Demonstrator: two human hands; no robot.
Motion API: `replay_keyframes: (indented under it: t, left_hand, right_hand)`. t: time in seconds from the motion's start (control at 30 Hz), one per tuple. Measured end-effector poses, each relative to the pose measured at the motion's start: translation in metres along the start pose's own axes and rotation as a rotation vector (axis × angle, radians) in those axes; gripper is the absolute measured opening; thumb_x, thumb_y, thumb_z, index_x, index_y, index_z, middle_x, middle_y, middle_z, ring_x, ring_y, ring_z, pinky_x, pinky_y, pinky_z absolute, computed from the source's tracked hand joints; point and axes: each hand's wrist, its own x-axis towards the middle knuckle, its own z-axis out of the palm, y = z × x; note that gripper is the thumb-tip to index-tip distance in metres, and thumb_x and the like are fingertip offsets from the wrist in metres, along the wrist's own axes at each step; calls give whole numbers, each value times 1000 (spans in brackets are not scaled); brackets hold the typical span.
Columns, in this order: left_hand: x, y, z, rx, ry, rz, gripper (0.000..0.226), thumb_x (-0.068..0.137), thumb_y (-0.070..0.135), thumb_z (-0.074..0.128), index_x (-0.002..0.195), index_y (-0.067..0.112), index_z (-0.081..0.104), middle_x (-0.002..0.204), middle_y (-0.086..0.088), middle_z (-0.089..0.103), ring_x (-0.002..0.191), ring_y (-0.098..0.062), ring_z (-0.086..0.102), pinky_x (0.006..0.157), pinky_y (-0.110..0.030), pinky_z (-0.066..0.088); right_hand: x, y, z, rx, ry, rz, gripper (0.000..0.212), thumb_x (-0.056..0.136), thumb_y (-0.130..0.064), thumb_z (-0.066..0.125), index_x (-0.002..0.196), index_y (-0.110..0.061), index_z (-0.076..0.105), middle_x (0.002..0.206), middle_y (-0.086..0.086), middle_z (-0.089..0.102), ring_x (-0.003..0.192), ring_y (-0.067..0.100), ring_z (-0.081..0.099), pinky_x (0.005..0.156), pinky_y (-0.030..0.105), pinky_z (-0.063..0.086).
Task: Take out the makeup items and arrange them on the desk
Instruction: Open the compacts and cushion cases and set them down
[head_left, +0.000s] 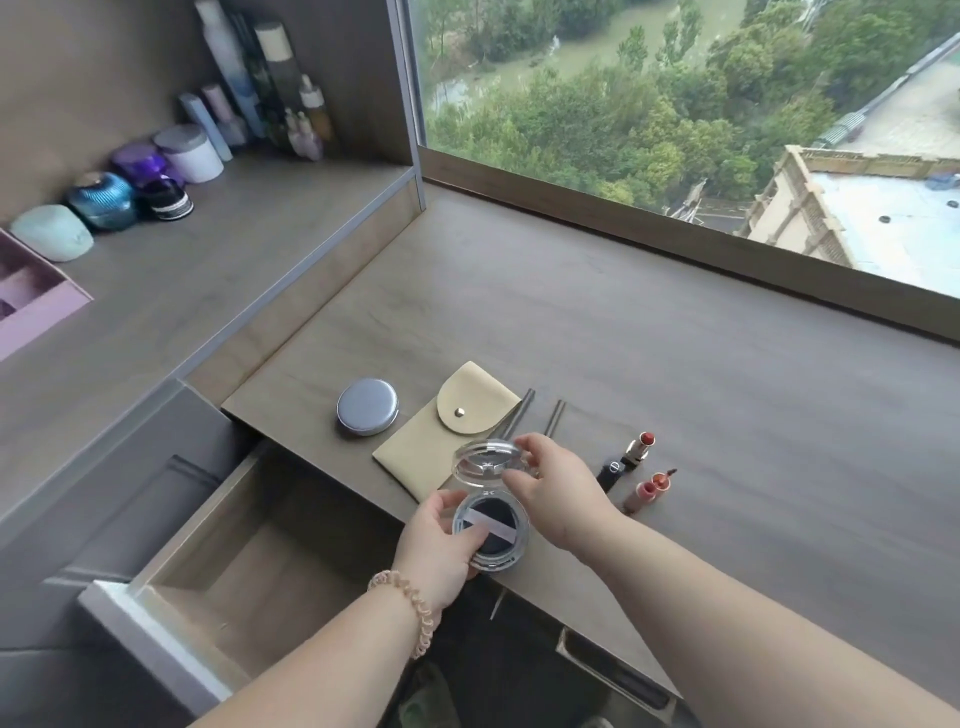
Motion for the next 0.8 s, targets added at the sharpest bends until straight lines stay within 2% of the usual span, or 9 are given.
replay_keyframes:
  t: [0.13, 0.2, 0.33, 0.4, 0.47, 0.53, 0.63, 0.73, 0.8]
  left_hand:
    - [9, -3, 4, 322, 72, 138, 26, 85, 21, 64, 109, 26, 54, 97, 7, 66, 88, -10, 64, 82, -32, 54]
    - [12, -6, 7, 474, 145, 209, 25, 84, 28, 62, 107, 27, 54, 103, 7, 63, 96, -13, 60, 86, -33, 50]
    - [13, -10, 6, 666, 252, 273, 26, 82, 39, 62, 107, 30, 56, 104, 8, 43, 109, -18, 48, 97, -31, 40]
    - [15, -10, 4, 686, 252, 273, 33, 81, 42, 62, 111, 30, 55, 109, 6, 44, 112, -18, 46, 98, -29, 38]
    - [17, -7, -2, 647, 274, 263, 40, 78, 42, 64, 113, 27, 52, 113, 5, 46, 112, -17, 46, 97, -30, 38]
    - [23, 1, -13, 574, 366, 282, 34, 75, 34, 66, 103, 23, 50, 103, 4, 47, 105, -20, 49, 92, -32, 40]
    - [43, 20, -40, 501, 555, 323, 33, 69, 22, 65, 97, 18, 47, 99, 0, 48, 101, -25, 48, 92, -37, 40]
    - [73, 39, -68, 606, 644, 348, 58, 64, 25, 70, 116, 17, 45, 118, -7, 50, 113, -28, 44, 96, -37, 36]
    - [91, 50, -82, 728, 619, 320, 78, 63, 29, 73, 131, 20, 38, 133, -7, 44, 122, -30, 39, 99, -39, 35]
  right_hand:
    - [9, 0, 5, 44, 3, 50, 40, 89, -18, 46, 129, -18, 50, 109, 5, 63, 90, 21, 59, 78, 31, 47]
    - [12, 1, 7, 84, 9, 63, 39, 89, -17, 46, 128, -18, 50, 101, 2, 63, 83, 19, 57, 74, 29, 46]
    - [18, 2, 15, 109, -12, 57, 45, 90, -19, 48, 135, -20, 46, 102, 0, 62, 76, 10, 54, 70, 25, 45]
    - [18, 3, 17, 111, -27, 57, 48, 89, -21, 49, 137, -23, 44, 98, -3, 60, 69, 6, 51, 63, 22, 42]
    - [18, 3, 17, 95, 1, 57, 49, 88, -22, 52, 136, -22, 44, 114, -1, 61, 87, 14, 60, 77, 27, 48]
    - [15, 1, 14, 74, 76, 40, 48, 88, -25, 56, 135, -22, 45, 127, 0, 57, 97, 15, 60, 86, 29, 45]
    - [10, -4, 9, 131, 212, -56, 43, 85, -27, 63, 127, -25, 52, 116, -9, 56, 86, -1, 55, 77, 21, 41]
    - [9, -15, 7, 220, 266, -142, 35, 82, -22, 66, 115, -27, 58, 106, -13, 58, 86, -1, 56, 75, 20, 45]
    - [9, -23, 9, 251, 258, -177, 30, 81, -18, 66, 109, -28, 60, 103, -13, 59, 85, -1, 57, 74, 21, 47]
